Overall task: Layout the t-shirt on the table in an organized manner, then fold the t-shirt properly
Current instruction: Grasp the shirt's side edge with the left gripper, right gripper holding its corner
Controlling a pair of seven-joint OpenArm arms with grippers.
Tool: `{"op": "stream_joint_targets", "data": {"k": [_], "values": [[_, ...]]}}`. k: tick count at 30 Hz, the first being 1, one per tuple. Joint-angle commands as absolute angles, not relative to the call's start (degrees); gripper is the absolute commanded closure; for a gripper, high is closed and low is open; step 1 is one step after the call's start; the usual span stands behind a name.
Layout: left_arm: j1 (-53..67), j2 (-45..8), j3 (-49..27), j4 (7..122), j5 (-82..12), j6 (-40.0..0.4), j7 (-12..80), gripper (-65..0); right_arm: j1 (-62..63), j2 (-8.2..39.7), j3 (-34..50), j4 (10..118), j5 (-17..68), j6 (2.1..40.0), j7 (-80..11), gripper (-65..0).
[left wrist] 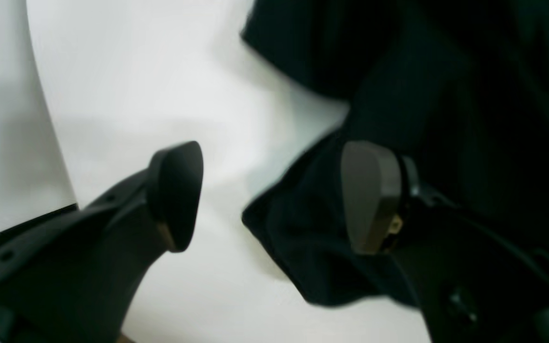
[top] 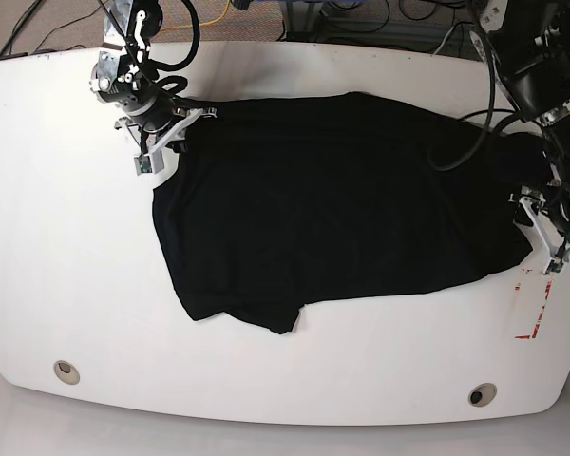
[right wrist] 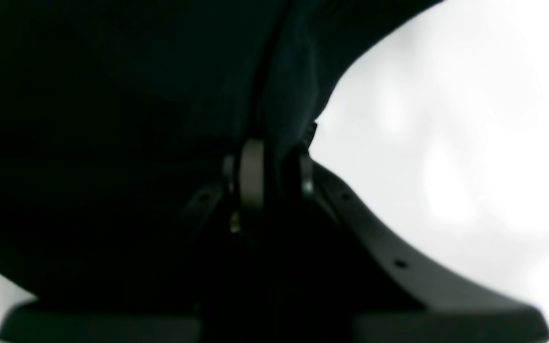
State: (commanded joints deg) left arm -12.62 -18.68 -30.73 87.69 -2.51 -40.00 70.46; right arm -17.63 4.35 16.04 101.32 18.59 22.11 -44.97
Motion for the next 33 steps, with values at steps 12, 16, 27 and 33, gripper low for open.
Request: {"op": "stream_joint_targets", "data": {"k": [12, 16, 27, 33], "values": [[-8.84, -16.75, -33.98, 87.6, -2.59, -40.0, 69.58, -43.3, -17.54, 4.35, 16.04, 101.32, 18.59, 22.2, -44.97, -7.5], [-8.84, -16.04, -33.98, 87.6, -2.59, -40.0, 69.58, -43.3, -17.54, 4.26, 16.04, 101.32, 18.68, 22.2, -44.97, -7.5], [-8.92, -12.79, -35.47, 88.13, -2.24, -40.0, 69.58, -43.3, -17.45, 4.18, 16.04, 101.32, 18.68, 22.2, -44.97, -7.5], [-8.57, -10.95, -39.16, 88.22, -2.24, -34.68, 69.58, -43.3, -17.54, 4.18, 16.04, 101.32, 18.68, 22.2, -44.97, -7.5]]}}
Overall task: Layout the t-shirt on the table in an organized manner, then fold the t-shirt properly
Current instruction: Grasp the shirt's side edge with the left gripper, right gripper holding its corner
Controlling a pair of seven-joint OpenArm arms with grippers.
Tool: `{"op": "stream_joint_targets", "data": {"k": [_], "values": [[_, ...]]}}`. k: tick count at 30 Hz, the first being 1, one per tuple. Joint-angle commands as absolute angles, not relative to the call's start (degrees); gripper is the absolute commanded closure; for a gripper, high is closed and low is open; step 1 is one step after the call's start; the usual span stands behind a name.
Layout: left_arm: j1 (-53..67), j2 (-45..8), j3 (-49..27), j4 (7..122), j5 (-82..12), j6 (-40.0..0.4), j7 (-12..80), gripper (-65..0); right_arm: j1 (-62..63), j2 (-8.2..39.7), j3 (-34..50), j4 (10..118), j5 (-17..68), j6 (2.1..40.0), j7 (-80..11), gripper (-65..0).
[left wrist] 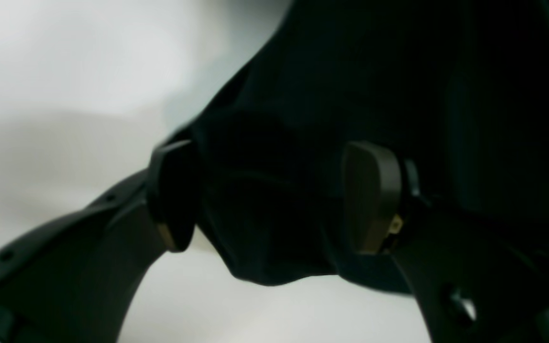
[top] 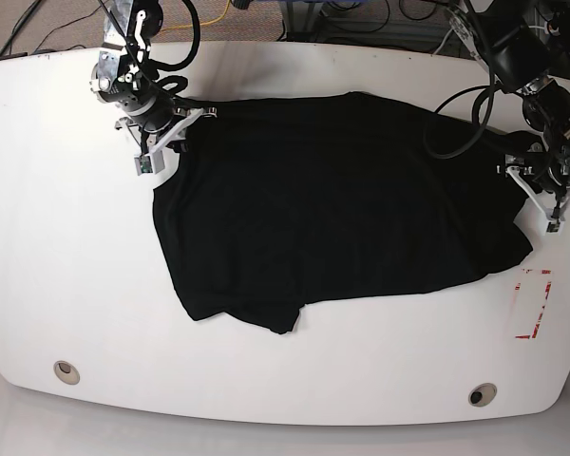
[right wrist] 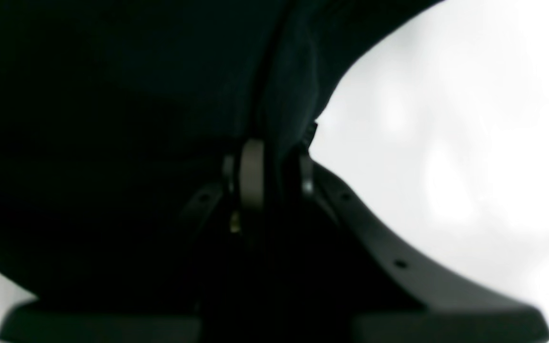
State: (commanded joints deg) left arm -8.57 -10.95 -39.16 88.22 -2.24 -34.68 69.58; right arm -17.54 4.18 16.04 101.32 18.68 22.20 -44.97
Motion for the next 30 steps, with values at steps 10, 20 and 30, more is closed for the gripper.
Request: {"op": "stream_joint_targets", "data": {"k": [10, 20, 30], "values": [[-5.23, -10.59, -40.31, 93.05, -2.15, -33.45, 69.58, -43.1, -17.54, 4.09, 16.04, 101.32, 18.68, 22.2, -44.97, -7.5], [-5.93, -10.77, -39.87, 90.77, -2.24, -32.04, 69.49, -42.9, -17.54, 4.0, 16.04, 101.32, 18.68, 22.2, -44.88, -7.5], [-8.04, -10.77, -37.58, 86.46, -2.15, -31.87, 65.71, -42.8, -17.54, 4.0, 16.04, 101.32, 18.68, 22.2, -44.79, -7.3]]}}
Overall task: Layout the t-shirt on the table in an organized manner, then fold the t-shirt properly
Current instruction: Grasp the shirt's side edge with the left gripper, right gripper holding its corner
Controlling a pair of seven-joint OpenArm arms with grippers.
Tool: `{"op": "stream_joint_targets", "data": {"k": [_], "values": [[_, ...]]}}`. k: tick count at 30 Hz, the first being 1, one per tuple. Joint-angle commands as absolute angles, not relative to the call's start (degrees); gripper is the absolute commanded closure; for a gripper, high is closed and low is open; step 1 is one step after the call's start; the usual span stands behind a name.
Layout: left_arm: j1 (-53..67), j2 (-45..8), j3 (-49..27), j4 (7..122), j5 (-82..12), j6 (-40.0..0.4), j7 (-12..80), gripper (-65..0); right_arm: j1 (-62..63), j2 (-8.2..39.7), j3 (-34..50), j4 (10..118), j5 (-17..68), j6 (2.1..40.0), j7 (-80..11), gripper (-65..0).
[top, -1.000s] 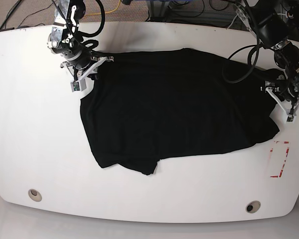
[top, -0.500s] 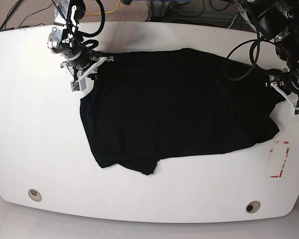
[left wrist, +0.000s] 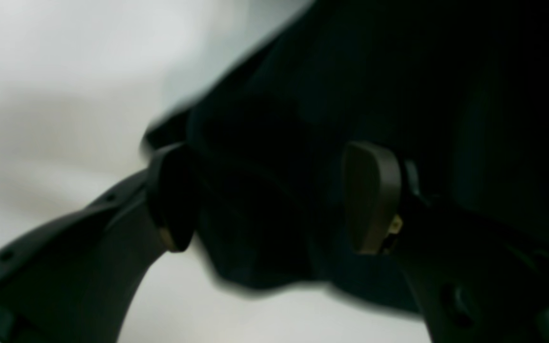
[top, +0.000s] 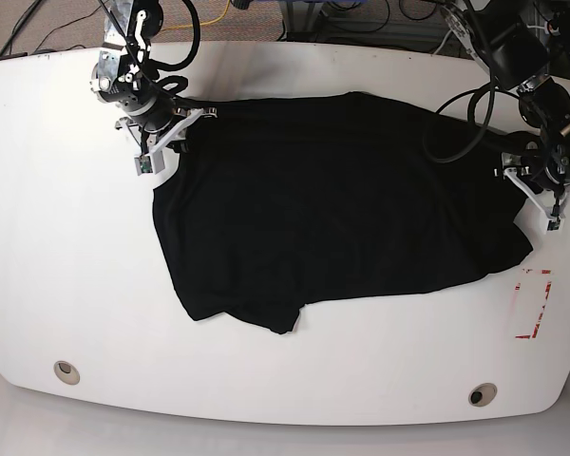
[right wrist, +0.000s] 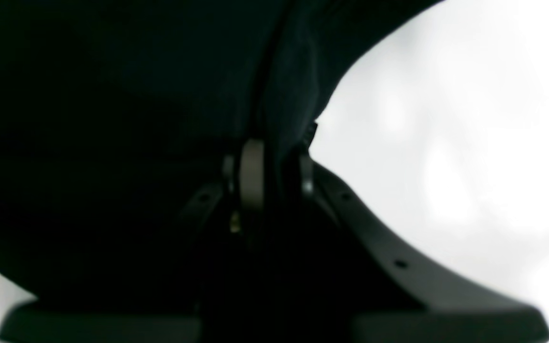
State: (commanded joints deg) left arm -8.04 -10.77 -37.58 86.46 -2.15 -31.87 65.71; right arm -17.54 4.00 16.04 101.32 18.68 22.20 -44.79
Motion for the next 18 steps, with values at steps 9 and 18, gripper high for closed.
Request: {"op": "stream_joint_targets", "data": {"k": [9, 18], "values": [[-7.96, -10.86, -37.67, 86.73, -2.15, -31.87, 65.89, -36.1, -17.71, 4.0, 16.22, 101.32, 18.68, 22.2, -44.79, -7.3], [-6.2, -11.03, -37.93, 86.73, -2.15, -31.96, 67.12, -36.4, -17.63, 4.0, 16.22, 101.32, 18.68, 22.2, -44.7, -7.3]]}}
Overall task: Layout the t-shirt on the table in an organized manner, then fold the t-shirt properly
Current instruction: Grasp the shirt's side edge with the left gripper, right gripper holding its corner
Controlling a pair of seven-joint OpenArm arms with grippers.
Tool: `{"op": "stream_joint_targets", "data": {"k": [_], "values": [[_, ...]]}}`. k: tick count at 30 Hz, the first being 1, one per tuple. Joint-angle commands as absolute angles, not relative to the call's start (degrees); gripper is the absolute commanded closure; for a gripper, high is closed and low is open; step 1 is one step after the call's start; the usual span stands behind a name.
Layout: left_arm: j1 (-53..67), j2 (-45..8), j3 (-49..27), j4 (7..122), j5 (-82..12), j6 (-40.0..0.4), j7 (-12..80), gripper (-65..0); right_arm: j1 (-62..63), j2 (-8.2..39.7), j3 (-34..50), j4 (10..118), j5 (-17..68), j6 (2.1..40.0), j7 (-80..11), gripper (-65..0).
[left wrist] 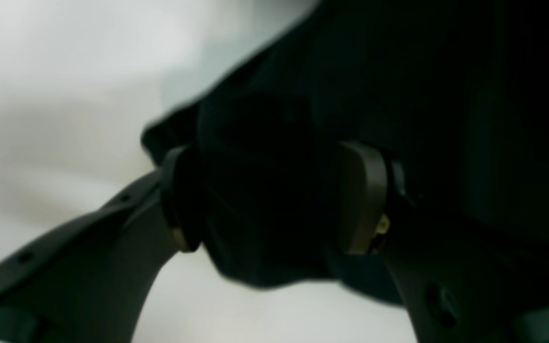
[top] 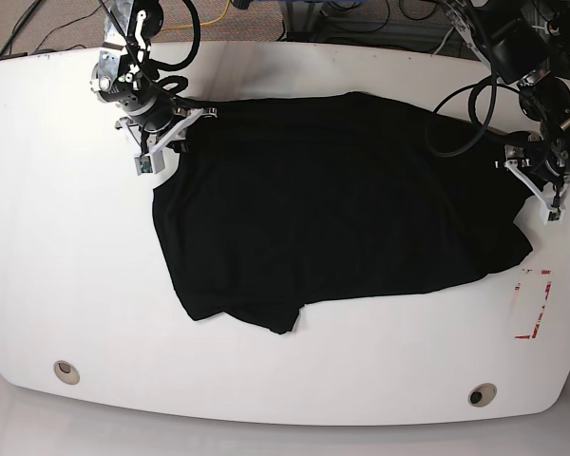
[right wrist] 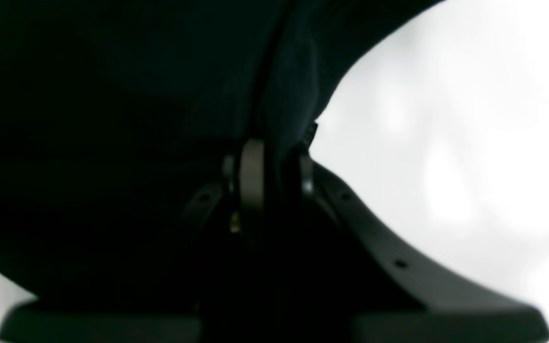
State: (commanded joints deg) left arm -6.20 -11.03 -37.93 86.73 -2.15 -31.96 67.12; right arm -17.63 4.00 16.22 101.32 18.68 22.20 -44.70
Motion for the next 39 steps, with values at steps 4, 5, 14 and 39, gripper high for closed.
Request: {"op": "stream_joint_targets", "data": {"k": [4, 5, 14, 39], "values": [[-5.05, -11.12, -37.93, 86.81, -2.24, -32.04, 67.12, -36.4, -17.54, 4.0, 16.22, 101.32, 18.68, 22.2, -44.7, -7.3], [-4.97, -11.12, -37.93, 86.81, -2.24, -32.04, 67.12, -36.4, -17.54, 4.0, 16.22, 101.32, 18.68, 22.2, -44.7, -7.3], [-5.05, -11.12, -37.67, 86.81, -2.24, -32.13, 67.03, -20.3, -17.54, 4.0, 16.22, 101.32, 18.68, 22.2, -44.7, -7.0], [-4.79, -12.35, -35.12, 106.07, -2.24, -32.22, 73.1, 0.0, -22.02, 2.59, 16.48, 113.19, 18.68, 22.2, -45.05, 0.0]]}}
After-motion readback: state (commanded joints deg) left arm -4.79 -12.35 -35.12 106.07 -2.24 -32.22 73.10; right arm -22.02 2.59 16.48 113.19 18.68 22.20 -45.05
